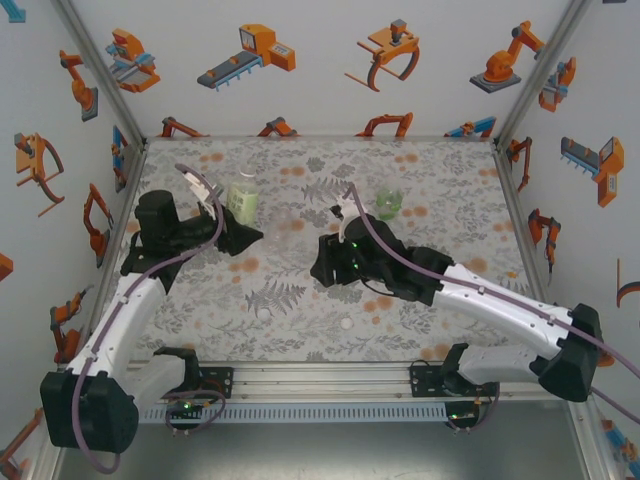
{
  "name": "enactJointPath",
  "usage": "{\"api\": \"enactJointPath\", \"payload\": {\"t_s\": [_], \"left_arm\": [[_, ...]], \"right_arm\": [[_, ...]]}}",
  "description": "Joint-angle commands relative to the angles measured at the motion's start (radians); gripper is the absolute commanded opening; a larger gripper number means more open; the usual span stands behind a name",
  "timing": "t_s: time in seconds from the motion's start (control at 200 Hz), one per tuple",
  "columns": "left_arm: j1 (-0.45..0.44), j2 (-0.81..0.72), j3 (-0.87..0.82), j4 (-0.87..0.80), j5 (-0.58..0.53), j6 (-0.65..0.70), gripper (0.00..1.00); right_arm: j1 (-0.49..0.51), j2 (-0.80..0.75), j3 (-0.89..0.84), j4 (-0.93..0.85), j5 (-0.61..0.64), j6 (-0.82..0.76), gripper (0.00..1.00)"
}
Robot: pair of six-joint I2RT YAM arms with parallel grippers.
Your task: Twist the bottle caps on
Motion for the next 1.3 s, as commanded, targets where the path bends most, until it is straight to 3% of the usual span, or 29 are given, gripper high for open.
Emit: {"api": "enactJointPath", "payload": {"t_s": [0.0,0.305,0.531,0.721,1.297], "left_arm": [[0.007,-0.004,-0.03,0.058,0.018,0.042,0.0],[0.007,0.014,-0.032,-0.004,-0.063,0.108,0.0],[0.005,0.04,-0.03,0.013,-0.033,0.096,0.0],[0.005,0.07,-0.014,0.002,-0.023,0.102,0.0],[-0.039,0.09,0.013,-0.064,-0.024,0.142,0.0]], "right_arm": [[0.004,0.049,0.017,-0.06,0.014,0.055,0.51],[0.004,0.175,0.05,-0.191,-0.003,0.121,0.49],[0.004,0.21,-0.013,-0.282,0.038,0.177,0.46],[0.004,0.208,-0.119,-0.25,0.007,0.172,0.45],[0.032,0.309,-0.119,-0.224,0.001,0.115,0.41]]}}
